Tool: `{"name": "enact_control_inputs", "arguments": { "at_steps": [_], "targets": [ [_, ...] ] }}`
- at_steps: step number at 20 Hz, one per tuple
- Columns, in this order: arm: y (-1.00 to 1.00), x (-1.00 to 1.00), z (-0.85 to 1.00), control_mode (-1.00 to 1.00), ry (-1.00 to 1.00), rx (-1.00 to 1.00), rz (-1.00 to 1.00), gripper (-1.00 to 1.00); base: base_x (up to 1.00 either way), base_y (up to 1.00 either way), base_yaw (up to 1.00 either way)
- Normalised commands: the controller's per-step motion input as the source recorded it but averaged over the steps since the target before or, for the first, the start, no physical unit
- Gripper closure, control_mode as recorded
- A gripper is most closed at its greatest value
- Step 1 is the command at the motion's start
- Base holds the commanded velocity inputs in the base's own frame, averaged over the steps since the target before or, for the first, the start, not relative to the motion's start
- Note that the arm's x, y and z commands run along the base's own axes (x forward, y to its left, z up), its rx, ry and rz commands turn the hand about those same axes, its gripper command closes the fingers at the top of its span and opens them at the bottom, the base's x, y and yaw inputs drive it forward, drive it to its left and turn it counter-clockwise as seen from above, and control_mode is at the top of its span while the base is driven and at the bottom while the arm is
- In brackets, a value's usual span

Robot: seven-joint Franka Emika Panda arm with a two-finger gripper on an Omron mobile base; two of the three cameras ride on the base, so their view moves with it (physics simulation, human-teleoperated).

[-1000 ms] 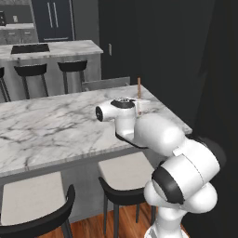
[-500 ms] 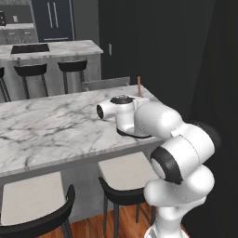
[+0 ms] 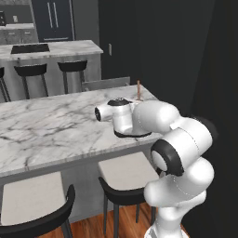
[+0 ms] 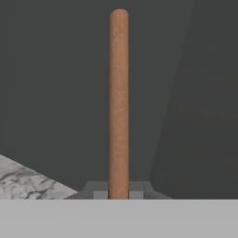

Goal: Take a straw from the drawer in front and place it inside the glass cup on the dining counter.

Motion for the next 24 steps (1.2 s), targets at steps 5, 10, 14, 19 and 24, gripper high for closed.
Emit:
{"name": "enact_control_inputs", "arguments": {
  "at_steps": [5,10,14,19,24],
  "targets": [
    [0.0,0.04,-0.31,-1.0,-0.01,-0.02,-0.04,1.0,0.0,0.0,0.0],
    [0.0,0.1,-0.33,-1.0,-0.02,-0.02,-0.03,1.0,0.0,0.0,0.0],
    [0.0,0.17,-0.23,-1.0,-0.02,-0.02,-0.03,1.0,0.0,0.0,0.0],
    [0.0,0.16,-0.23,-1.0,-0.01,-0.02,-0.02,1.0,0.0,0.0,0.0],
    [0.0,0.14,-0.2,-1.0,0.0,-0.02,-0.02,1.0,0.0,0.0,0.0]
  ]
}}
